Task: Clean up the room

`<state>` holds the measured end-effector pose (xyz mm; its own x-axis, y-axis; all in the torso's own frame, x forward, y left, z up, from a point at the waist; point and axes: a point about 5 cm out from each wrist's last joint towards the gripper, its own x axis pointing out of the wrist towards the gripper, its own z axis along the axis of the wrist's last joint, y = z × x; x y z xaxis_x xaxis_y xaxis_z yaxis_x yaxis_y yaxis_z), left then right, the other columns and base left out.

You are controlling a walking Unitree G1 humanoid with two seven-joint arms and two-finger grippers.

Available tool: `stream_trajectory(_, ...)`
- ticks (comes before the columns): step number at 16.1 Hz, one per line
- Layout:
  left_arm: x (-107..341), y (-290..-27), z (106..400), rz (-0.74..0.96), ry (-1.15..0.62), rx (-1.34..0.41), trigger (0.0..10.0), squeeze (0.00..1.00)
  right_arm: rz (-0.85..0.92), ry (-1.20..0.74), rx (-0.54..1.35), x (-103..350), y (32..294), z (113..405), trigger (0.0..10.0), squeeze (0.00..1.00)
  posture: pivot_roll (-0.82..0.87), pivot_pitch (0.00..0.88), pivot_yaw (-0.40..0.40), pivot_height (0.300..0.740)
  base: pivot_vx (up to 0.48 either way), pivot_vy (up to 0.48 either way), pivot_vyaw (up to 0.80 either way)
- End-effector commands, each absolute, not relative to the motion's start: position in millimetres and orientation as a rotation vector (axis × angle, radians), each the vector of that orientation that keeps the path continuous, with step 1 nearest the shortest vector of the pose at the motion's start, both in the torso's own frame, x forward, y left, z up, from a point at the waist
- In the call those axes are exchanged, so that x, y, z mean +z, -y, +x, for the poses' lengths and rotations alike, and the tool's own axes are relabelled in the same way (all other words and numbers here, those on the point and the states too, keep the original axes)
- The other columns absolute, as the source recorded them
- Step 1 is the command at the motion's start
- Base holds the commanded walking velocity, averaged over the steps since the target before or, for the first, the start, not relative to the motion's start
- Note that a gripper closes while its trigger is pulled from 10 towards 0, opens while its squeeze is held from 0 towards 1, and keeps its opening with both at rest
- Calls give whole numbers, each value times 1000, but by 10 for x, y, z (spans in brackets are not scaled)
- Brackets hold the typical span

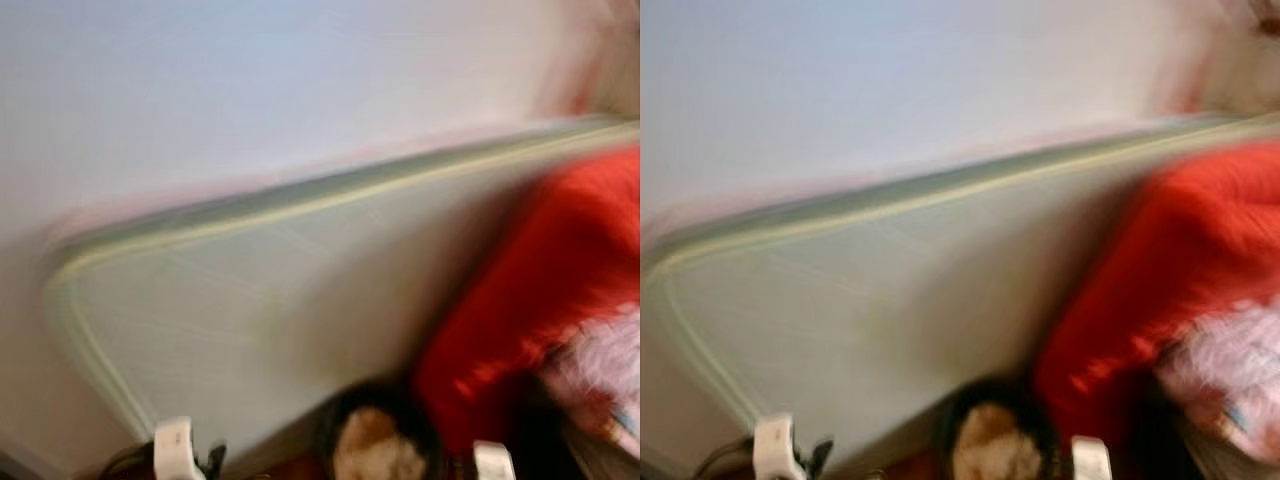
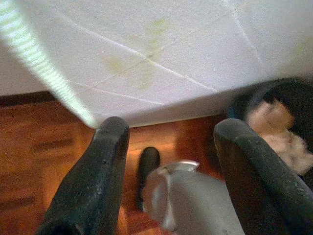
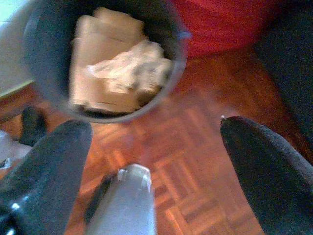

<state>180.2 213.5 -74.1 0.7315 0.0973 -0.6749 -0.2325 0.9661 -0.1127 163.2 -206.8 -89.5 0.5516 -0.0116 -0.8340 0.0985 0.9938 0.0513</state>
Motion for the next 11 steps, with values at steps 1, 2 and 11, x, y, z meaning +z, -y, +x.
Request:
stream_trajectory(1, -840, -2129, 1617, -201, -802, 196, 10000, 0, 100, -973, -60, -895, 2014, 1647, 10000, 0, 173, 0, -25, 740, -266, 0, 0)
stream_trajectory(2, -839, -2134, 1615, -199, -801, 197, 10000, 0, 104, -973, -52, -900, 1936, 1668, 10000, 0, 172, 0, -24, 740, 0, 0, 0)
stream_trajectory(11, -838, -2145, 1610, -188, -803, 191, 10000, 0, 102, -961, -43, -880, 1867, 1737, 10000, 0, 174, 0, -27, 740, 0, 0, 0)
